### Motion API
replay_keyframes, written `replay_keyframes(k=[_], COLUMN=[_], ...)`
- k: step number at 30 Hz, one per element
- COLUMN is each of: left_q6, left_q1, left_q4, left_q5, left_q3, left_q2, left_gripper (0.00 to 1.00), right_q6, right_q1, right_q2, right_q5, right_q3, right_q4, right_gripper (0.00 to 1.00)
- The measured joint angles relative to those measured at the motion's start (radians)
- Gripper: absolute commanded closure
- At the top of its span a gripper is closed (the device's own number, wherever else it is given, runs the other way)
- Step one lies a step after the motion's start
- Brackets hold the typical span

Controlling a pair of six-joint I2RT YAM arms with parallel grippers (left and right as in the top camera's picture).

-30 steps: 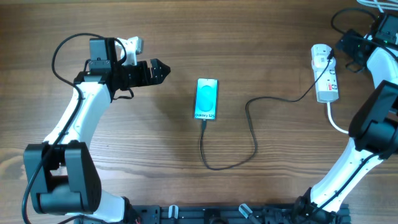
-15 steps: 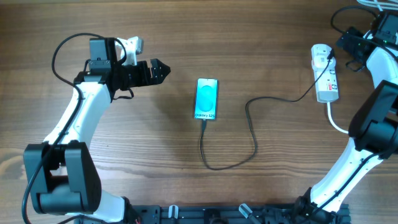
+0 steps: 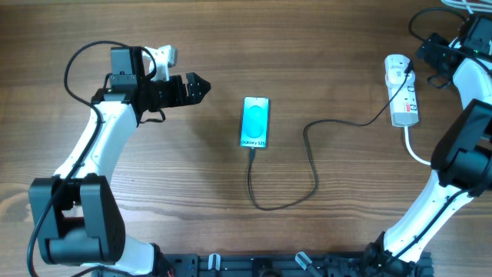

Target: Plug charger to phone and switch on socket

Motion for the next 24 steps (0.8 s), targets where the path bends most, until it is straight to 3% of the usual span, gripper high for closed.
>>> replay_keyframes(k=[8,17,24], left_q6=[0.000,0.000,0.000], left_q1=[0.000,0.000,0.000], left_q4=[0.000,0.000,0.000], left_q5=[0.000,0.000,0.000], left_q3=[0.000,0.000,0.000], left_q2=[0.000,0.000,0.000], left_gripper=[0.00,0.00,0.00], right_q6=[-0.005,-0.009,0.000], right_q1=[-0.021,-0.104,-0.093], right_q2=[-0.018,-0.308,-0.312], right_q5=[-0.089,-0.134,-0.156], right_q3=[0.000,0.028,0.002], right_q4=[-0.030,-0.312,-0.498], right_gripper=[0.00,0.00,0.00])
